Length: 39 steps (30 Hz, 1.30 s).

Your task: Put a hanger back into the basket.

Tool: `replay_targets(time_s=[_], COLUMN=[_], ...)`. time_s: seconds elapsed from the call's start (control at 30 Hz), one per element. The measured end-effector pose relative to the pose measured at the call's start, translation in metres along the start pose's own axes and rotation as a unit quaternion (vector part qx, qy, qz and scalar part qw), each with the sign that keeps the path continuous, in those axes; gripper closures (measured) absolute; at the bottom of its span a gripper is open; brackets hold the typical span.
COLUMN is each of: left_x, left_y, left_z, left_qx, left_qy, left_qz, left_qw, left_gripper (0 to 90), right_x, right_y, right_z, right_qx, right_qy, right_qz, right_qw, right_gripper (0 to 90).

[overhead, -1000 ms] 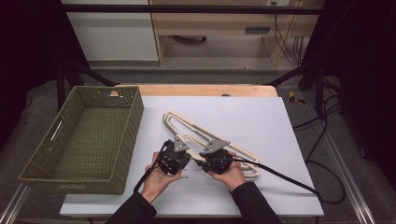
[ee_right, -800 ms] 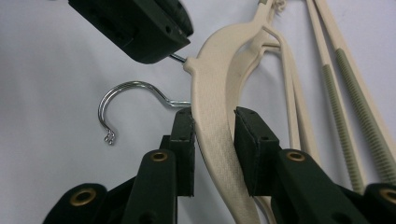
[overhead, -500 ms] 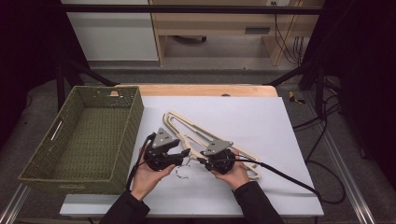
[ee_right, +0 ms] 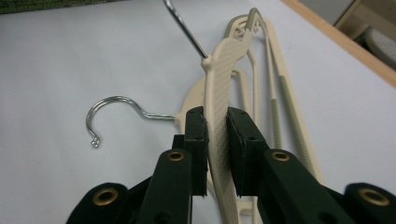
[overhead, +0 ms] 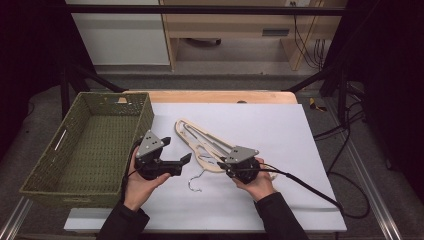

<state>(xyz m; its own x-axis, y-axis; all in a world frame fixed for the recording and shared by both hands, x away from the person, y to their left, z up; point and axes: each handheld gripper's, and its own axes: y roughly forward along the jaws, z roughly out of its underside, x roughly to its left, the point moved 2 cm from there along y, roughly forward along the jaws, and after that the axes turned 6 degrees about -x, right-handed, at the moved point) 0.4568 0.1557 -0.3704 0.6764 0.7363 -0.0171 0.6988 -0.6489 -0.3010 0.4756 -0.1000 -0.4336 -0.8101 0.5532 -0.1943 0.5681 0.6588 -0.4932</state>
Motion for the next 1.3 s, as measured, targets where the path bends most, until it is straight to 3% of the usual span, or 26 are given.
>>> replay_targets(time_s=[0.27, 0.37, 0.57, 0.73, 0.9, 1.03, 1.3], left_x=[0.0, -0.001, -0.002, -0.006, -0.013, -0.02, -0.031], left_y=[0.0, 0.002, 0.001, 0.0, 0.003, 0.007, 0.014], left_z=[0.004, 0.006, 0.006, 0.007, 0.008, 0.01, 0.015], left_qx=[0.009, 0.012, 0.014, 0.018, 0.024, 0.032, 0.059], left_qy=[0.005, 0.008, 0.013, 0.024, 0.039, 0.05, 0.077], left_qz=[-0.007, -0.006, -0.003, 0.012, 0.037, 0.055, 0.086], left_qw=[0.9999, 0.9999, 0.9998, 0.9995, 0.9983, 0.9967, 0.9916], left_gripper=[12.5, 12.6, 13.0, 13.2, 13.7, 15.4, 25.0], right_x=[-0.013, -0.019, -0.027, -0.024, -0.013, -0.003, 0.012], right_y=[-0.014, -0.022, -0.037, -0.047, -0.053, -0.051, -0.046], right_z=[0.0, -0.001, -0.001, -0.007, -0.013, -0.018, -0.023], right_qx=[-0.019, -0.029, -0.036, -0.056, -0.069, -0.075, -0.067], right_qy=[-0.004, -0.009, 0.013, 0.032, 0.032, 0.033, 0.02], right_qz=[0.033, 0.059, 0.046, 0.005, -0.044, -0.083, -0.132], right_qw=[0.9993, 0.9978, 0.9982, 0.9979, 0.9961, 0.9932, 0.9887], right_gripper=[84.0, 86.7, 86.8, 86.8, 86.8, 86.8, 86.8])
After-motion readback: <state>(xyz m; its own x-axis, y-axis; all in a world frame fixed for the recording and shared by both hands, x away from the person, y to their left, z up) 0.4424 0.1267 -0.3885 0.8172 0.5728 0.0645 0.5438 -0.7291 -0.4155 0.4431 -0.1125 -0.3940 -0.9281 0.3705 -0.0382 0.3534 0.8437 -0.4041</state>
